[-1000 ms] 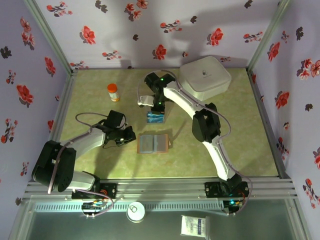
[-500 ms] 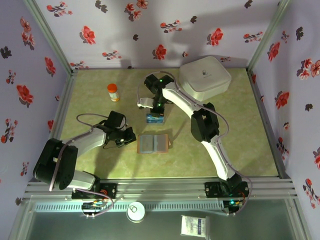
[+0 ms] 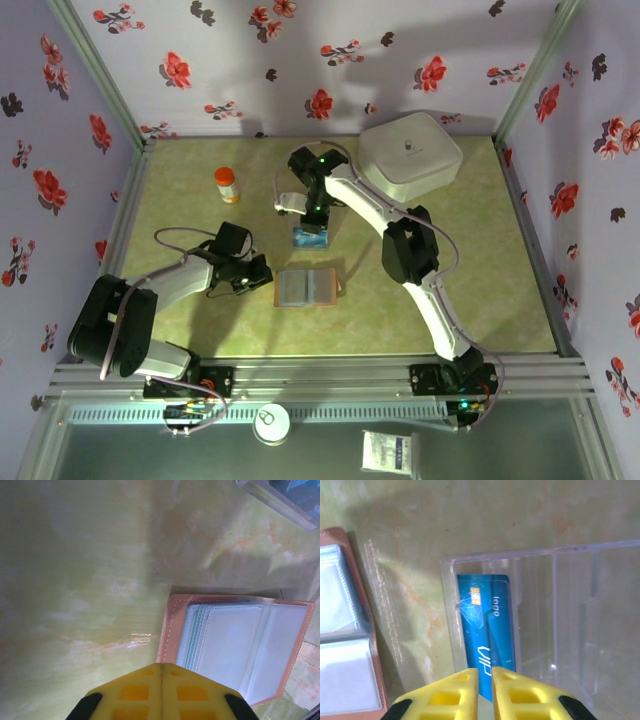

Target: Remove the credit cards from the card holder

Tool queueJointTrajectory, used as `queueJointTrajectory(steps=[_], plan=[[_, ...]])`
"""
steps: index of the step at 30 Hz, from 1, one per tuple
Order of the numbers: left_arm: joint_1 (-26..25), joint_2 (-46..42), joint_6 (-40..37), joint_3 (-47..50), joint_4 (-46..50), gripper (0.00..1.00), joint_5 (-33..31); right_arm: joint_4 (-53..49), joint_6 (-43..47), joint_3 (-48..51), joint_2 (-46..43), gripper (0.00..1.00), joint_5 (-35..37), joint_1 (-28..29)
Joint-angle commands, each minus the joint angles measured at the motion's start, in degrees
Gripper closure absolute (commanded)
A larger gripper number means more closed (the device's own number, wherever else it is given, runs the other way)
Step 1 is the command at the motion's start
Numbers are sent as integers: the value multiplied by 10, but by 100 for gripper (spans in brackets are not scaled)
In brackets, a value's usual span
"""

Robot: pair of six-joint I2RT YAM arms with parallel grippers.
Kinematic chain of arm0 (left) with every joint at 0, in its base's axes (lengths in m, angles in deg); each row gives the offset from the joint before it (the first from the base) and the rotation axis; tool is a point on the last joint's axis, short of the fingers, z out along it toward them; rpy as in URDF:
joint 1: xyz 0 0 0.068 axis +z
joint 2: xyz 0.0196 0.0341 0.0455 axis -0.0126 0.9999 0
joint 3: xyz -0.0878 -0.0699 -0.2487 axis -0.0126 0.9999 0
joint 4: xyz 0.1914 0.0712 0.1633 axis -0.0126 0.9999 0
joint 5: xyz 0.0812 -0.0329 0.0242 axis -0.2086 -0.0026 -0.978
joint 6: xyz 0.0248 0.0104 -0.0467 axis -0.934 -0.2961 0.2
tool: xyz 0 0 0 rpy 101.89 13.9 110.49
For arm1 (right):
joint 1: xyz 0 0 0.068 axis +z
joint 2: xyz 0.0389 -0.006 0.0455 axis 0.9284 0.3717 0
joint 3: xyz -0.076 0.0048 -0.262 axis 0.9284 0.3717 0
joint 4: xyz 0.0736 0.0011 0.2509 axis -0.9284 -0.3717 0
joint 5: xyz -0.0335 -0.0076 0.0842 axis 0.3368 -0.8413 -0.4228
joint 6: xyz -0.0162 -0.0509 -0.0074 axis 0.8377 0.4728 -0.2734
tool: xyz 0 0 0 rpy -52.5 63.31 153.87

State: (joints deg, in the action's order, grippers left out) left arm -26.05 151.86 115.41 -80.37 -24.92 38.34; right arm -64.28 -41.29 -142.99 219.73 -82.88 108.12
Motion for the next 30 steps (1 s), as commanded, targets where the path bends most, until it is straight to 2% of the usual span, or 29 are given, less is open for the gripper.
queueJointTrajectory(steps=[1,5,12,30], plan=[[4,0,-8,1,-5,98,14,32,-33,26,-53,92,24,-4],[5,-7,-6,2,-3,98,15,65,-51,58,-67,100,32,-5],[5,-13,-5,4,0,98,15,105,-61,86,-60,100,38,-5],[5,-4,-8,2,-2,98,16,119,-64,108,-24,100,31,-5]])
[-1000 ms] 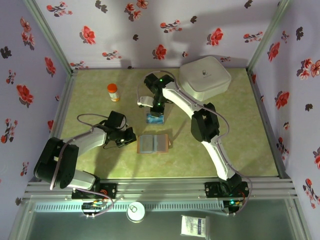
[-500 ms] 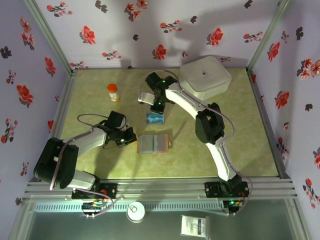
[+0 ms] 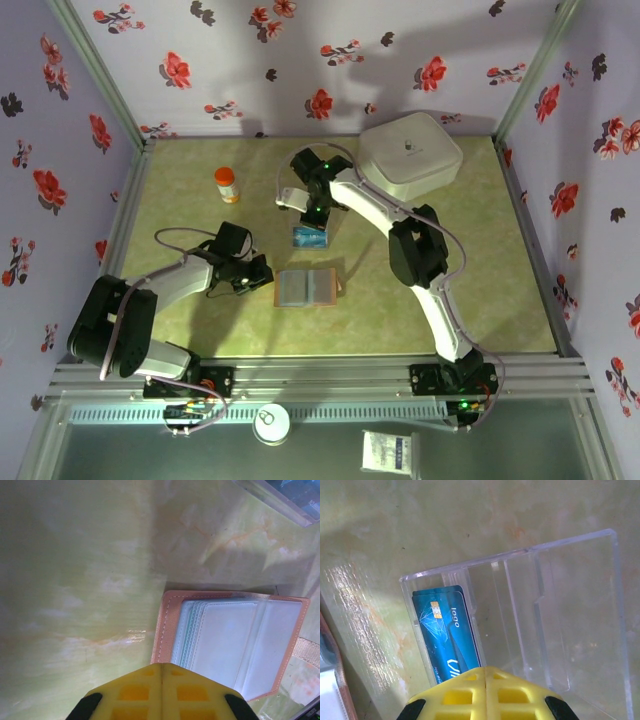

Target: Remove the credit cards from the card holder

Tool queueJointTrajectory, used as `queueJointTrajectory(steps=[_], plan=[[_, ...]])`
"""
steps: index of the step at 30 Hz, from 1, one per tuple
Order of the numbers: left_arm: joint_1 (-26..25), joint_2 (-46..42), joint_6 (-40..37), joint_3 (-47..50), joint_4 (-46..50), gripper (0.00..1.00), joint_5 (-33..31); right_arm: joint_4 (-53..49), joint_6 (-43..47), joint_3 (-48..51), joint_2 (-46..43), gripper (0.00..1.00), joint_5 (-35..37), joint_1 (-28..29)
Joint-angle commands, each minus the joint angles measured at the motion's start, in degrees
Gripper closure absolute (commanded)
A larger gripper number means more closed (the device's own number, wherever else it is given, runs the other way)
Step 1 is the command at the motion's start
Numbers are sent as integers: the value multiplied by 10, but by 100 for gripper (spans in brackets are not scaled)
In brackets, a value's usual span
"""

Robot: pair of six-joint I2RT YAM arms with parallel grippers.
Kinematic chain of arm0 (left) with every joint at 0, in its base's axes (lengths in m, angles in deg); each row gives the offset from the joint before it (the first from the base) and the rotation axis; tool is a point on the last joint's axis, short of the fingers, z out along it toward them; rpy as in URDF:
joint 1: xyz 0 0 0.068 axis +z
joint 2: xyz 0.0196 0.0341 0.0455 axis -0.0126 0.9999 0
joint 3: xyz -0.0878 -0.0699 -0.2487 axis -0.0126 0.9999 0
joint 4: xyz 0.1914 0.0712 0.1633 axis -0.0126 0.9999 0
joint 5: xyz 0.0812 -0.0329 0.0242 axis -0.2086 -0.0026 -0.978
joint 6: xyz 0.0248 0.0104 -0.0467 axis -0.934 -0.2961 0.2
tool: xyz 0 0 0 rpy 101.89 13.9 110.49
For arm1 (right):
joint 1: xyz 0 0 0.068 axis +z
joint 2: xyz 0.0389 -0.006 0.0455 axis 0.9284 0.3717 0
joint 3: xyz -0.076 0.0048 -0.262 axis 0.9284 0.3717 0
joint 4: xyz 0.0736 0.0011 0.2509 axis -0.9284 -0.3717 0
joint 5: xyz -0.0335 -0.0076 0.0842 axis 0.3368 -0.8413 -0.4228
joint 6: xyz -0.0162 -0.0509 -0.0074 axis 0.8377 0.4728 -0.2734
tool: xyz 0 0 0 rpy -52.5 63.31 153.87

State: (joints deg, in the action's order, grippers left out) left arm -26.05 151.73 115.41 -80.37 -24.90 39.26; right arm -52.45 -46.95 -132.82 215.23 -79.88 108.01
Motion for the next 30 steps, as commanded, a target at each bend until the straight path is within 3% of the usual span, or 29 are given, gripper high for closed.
queueJointTrajectory(steps=[1,15,23,30], plan=[[5,-1,-7,3,-2,98,7,1,-8,7,22,100,1,-4],[5,-3,-7,1,0,98,9,2,-13,10,15,100,2,-4],[4,-9,-3,-1,1,98,10,33,-39,30,-47,97,4,-3],[2,-11,4,3,-7,98,15,90,-109,116,-123,93,-7,-1]])
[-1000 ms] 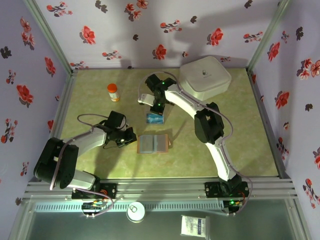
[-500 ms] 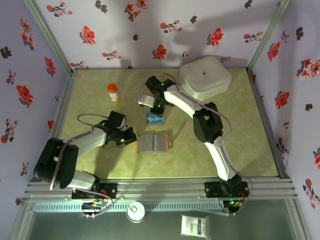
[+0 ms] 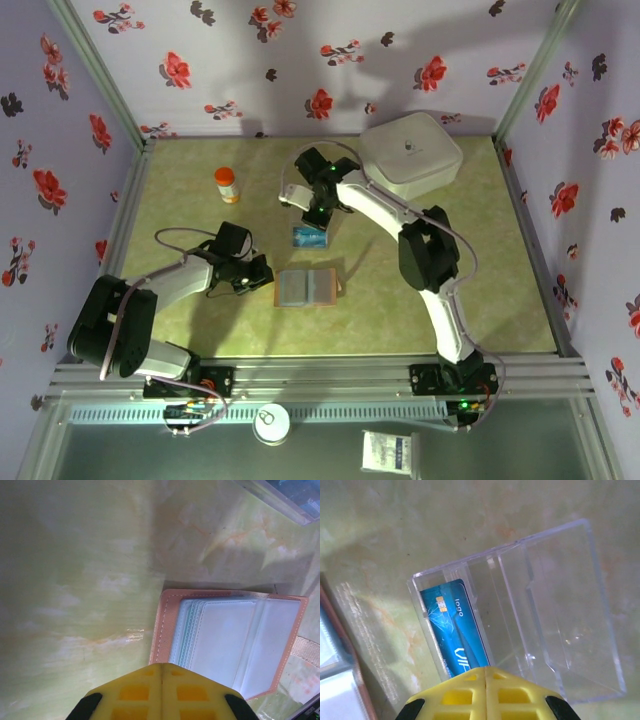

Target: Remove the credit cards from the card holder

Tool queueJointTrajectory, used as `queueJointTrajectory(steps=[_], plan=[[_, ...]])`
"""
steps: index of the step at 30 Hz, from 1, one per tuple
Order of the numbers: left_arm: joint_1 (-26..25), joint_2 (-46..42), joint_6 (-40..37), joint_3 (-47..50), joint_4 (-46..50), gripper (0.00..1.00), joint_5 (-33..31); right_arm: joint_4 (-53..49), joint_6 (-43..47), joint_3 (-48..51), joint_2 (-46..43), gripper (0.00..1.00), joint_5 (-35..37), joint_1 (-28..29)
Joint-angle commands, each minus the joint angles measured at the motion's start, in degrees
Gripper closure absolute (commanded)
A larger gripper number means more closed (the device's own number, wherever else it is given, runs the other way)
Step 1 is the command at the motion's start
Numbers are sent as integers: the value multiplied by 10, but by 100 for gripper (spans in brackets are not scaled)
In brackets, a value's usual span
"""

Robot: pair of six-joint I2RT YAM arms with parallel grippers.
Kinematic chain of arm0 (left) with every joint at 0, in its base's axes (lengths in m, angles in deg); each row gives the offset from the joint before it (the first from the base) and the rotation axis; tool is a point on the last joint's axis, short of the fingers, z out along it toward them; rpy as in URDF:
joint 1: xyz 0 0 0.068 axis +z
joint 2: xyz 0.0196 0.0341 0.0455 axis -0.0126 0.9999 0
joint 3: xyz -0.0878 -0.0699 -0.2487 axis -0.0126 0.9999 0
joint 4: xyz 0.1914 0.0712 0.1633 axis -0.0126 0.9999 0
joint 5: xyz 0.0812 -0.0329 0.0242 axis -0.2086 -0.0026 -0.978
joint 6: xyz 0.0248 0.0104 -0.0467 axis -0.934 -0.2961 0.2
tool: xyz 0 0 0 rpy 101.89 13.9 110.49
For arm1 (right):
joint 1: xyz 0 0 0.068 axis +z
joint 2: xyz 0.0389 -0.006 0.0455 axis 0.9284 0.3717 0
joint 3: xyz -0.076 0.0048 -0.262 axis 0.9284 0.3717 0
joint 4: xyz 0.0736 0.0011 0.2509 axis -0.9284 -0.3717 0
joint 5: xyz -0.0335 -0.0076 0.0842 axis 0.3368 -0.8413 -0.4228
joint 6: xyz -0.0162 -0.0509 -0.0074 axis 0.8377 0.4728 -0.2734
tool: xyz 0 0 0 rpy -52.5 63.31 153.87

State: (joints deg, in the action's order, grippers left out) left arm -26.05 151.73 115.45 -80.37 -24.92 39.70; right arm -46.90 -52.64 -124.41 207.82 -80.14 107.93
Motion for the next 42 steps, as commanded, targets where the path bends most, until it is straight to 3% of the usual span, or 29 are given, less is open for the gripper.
queueJointTrajectory(steps=[1,14,20,34,42], plan=[[2,-11,5,3,-9,98,11,50,-73,50,-61,92,-7,0],[-25,-4,17,6,-22,99,8,302,-546,344,-227,90,-43,21],[-45,5,21,5,-24,99,-5,333,-723,407,-253,91,-71,41],[-79,-10,15,7,33,100,-79,384,-819,465,-250,75,-102,105],[-83,1,18,12,19,100,-69,394,-842,473,-234,75,-104,122]])
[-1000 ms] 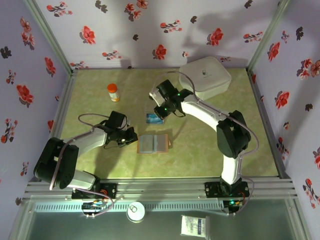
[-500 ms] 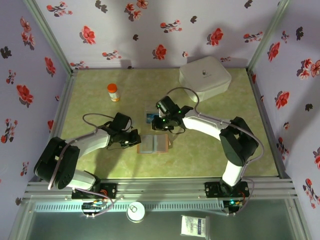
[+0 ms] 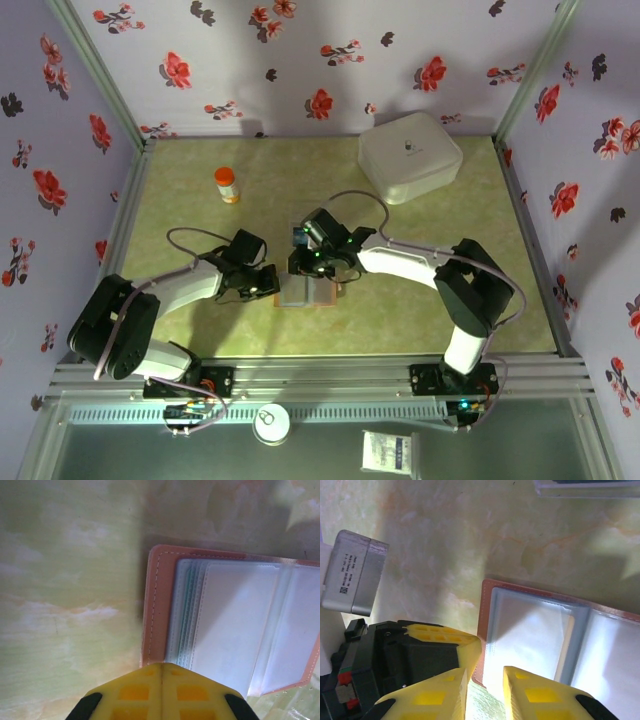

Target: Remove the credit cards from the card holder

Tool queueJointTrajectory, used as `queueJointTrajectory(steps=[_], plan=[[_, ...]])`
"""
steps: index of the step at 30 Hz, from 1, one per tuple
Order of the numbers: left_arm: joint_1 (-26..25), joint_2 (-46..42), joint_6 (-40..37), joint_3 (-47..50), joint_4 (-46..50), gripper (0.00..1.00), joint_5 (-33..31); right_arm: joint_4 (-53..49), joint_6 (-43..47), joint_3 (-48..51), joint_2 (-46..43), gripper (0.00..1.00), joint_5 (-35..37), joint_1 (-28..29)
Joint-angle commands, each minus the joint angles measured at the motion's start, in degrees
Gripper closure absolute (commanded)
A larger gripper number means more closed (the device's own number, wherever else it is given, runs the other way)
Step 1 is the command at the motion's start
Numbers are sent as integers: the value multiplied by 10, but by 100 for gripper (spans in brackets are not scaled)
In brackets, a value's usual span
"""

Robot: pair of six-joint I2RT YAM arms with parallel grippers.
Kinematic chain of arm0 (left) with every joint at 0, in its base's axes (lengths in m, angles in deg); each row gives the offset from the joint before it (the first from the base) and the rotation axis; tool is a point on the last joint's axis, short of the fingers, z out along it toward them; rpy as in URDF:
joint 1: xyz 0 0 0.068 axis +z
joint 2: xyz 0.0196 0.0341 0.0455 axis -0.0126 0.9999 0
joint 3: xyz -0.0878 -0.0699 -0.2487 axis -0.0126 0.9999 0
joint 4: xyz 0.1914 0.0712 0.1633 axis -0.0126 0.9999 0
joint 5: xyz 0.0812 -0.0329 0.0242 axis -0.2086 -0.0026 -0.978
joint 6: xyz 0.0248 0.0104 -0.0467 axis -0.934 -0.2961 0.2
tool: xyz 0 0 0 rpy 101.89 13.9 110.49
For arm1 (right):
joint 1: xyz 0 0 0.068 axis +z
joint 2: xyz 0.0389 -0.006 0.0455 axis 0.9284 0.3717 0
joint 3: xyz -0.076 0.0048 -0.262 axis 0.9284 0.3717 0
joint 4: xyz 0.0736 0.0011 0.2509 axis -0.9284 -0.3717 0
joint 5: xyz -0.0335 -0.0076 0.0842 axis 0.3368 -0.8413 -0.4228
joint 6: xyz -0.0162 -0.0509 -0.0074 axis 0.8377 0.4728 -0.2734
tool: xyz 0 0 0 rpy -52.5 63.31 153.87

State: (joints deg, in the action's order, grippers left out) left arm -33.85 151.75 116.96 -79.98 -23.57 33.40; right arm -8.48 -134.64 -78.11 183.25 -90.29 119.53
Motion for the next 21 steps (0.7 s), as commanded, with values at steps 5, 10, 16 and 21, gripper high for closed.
queueJointTrajectory(steps=[5,10,16,21], plan=[[-5,5,3,11,4,100,-9,9,-30,17,21,75,-6,13],[-5,9,2,14,5,100,-11,9,-36,29,25,74,-8,17],[-5,21,0,11,3,100,-10,21,-41,39,39,74,-20,17],[-5,25,-1,7,5,100,-10,19,-40,42,46,74,-19,19]])
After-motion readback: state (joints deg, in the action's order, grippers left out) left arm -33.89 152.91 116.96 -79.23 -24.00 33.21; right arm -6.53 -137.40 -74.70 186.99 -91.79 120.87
